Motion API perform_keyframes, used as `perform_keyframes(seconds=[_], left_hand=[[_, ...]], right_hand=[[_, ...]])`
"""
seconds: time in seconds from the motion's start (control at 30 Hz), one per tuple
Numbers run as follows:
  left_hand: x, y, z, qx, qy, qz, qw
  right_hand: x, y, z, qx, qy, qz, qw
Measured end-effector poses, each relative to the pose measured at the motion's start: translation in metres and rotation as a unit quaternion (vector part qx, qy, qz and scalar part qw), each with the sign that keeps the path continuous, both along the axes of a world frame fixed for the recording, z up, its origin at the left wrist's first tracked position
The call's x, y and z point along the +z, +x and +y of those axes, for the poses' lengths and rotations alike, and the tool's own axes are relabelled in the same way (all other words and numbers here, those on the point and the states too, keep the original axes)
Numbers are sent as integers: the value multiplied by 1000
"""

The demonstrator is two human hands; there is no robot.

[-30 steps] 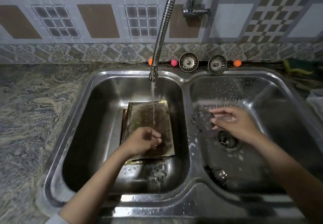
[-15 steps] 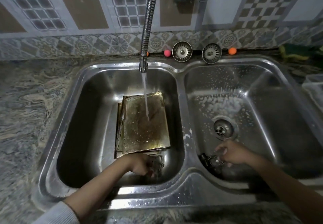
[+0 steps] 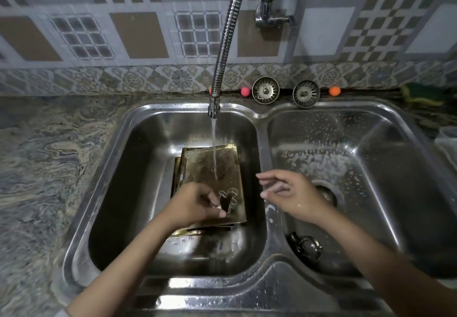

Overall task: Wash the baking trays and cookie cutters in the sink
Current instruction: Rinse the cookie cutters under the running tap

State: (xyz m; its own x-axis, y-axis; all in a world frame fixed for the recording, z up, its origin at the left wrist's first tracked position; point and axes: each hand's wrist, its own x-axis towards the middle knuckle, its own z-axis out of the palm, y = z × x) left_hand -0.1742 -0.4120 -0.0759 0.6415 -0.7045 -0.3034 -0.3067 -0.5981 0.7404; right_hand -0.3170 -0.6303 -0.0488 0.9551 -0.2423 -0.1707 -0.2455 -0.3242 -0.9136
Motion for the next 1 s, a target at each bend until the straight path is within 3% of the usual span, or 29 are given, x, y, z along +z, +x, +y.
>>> perform_keyframes(seconds=[0.13,0.37,0.53,1.0], left_hand=[[18,10,-7,45,-140,66,987],[27,24,-20,173,-263,163,935],[21,28,-38,272,-273,131,913],[15,28,-63,346,-275,4,897]], right_hand=[[-3,35,12,64,42,-20,997],[-5,79,18,-54,110,-134,983],[-17,103,24,-138,106,-140,975],[-26,116,27,-187,129,-127,966]])
